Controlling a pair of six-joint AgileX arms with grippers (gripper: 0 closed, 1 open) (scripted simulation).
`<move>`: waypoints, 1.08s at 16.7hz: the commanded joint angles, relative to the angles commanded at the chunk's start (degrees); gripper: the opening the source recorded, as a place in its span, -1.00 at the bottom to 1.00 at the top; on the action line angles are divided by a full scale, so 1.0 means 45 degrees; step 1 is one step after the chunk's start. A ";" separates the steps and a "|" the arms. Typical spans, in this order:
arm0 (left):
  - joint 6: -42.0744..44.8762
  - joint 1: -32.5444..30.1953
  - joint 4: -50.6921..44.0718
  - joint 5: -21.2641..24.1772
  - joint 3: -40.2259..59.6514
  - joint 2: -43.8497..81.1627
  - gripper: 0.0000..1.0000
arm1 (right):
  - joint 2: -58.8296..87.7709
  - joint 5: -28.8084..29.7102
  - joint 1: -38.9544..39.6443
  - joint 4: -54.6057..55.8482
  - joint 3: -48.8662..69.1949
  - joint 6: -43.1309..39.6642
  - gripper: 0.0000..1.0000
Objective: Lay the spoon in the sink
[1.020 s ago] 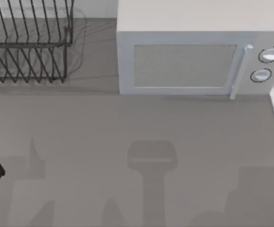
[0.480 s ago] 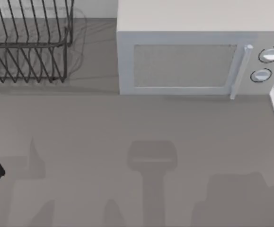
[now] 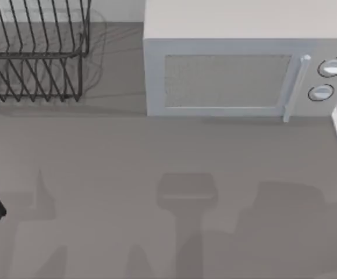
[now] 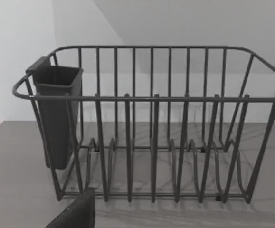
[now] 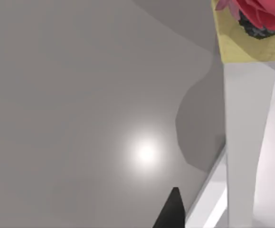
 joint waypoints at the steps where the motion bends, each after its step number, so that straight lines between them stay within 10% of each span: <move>1: 0.0000 0.0000 0.0000 0.0000 0.0000 0.0000 1.00 | 0.0756 0.0010 0.0046 -0.0347 0.0935 0.0003 -1.00; 18: 0.0000 0.0000 0.0000 0.0000 0.0000 0.0000 1.00 | 1.4120 0.0176 0.1557 -0.6102 2.1081 0.1737 -1.00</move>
